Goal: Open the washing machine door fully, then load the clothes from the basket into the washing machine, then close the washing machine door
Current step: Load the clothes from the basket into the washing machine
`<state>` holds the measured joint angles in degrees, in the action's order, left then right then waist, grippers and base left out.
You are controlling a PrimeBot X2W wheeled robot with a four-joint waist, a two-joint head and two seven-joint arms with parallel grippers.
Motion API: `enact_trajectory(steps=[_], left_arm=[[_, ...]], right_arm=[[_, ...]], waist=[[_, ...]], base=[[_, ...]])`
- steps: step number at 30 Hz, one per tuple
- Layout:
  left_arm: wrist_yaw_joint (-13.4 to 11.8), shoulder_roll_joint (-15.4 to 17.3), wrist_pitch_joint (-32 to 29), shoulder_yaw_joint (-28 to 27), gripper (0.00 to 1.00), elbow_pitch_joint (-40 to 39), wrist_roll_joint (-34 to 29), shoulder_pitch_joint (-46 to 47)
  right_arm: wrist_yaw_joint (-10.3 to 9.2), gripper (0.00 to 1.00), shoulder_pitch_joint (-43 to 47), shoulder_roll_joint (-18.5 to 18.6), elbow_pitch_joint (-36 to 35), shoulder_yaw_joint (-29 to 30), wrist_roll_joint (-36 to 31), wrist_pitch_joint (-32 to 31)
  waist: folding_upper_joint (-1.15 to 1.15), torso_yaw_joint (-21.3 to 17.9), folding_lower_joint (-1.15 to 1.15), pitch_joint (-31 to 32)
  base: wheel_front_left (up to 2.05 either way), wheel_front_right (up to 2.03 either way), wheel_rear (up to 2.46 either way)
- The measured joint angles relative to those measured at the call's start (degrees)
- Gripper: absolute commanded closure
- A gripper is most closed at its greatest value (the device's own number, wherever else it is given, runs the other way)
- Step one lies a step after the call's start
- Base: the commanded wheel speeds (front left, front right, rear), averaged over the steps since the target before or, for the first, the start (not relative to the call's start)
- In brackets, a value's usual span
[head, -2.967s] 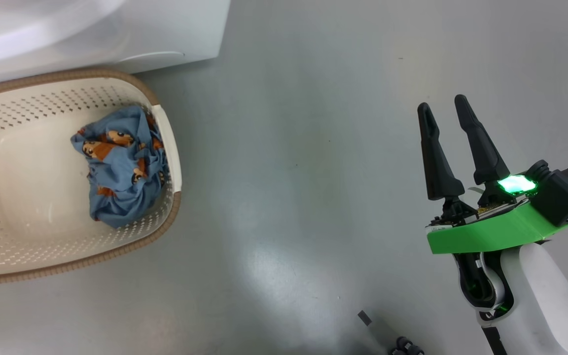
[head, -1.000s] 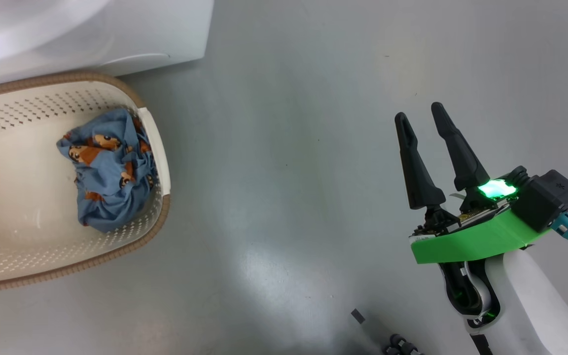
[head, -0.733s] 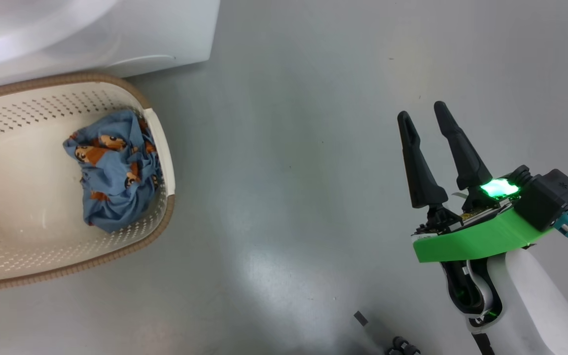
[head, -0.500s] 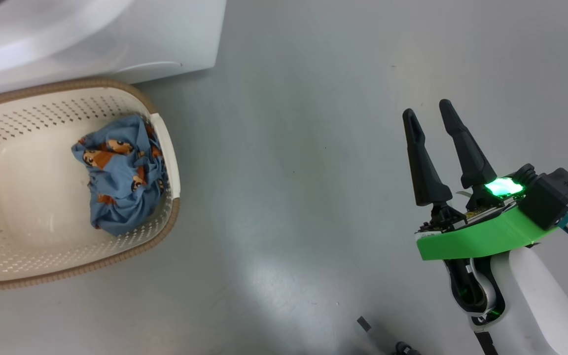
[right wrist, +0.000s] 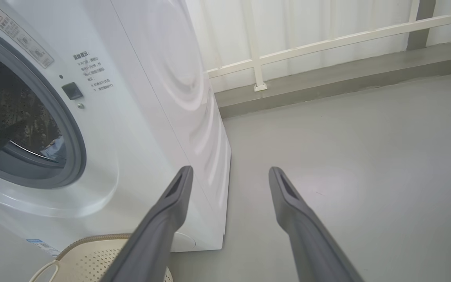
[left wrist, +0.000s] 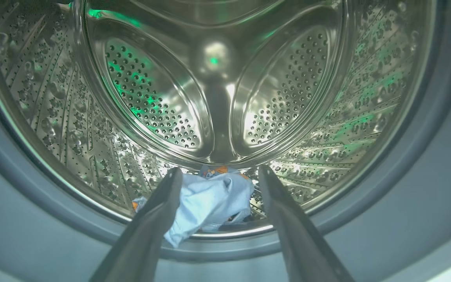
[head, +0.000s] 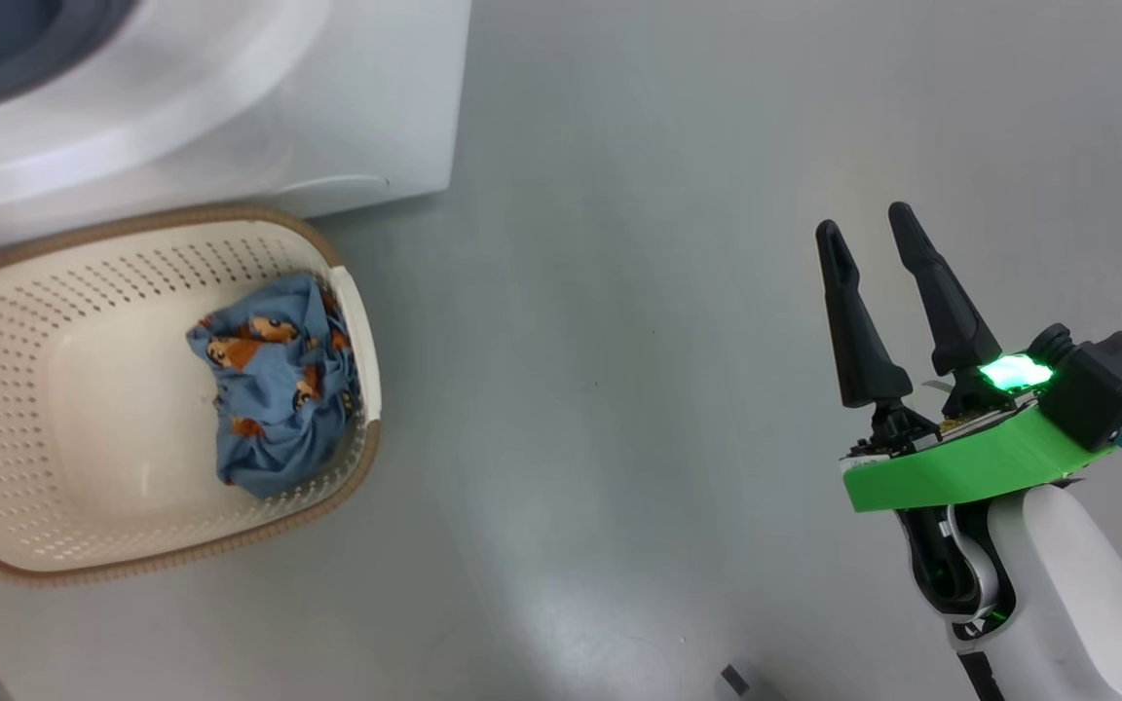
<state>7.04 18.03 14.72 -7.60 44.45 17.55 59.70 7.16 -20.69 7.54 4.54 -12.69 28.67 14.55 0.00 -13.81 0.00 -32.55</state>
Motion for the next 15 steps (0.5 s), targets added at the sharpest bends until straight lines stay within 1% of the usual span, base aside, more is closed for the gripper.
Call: enact_trajectory(steps=[5,9,15], left_arm=[[0.1,-1.6,0.0,-1.0,0.00,-1.9,-1.9,-4.0],[0.3,-2.6,0.0,-2.0,0.00,-3.2,-3.2,-7.6],[0.5,-4.9,0.0,-2.7,0.00,-5.8,-4.2,-13.2]], right_arm=[[0.00,0.00,0.2,0.4,0.8,0.1,0.0,0.0],[0.00,0.00,1.4,1.6,1.4,0.1,0.0,0.0],[0.00,0.00,2.7,2.5,2.5,0.1,0.0,0.0]], waist=[[0.00,0.5,0.00,2.4],[0.00,1.2,0.00,4.9],[0.00,2.5,0.00,8.4]], base=[[0.00,0.00,0.00],[0.00,0.00,0.00],[0.00,0.00,0.00]])
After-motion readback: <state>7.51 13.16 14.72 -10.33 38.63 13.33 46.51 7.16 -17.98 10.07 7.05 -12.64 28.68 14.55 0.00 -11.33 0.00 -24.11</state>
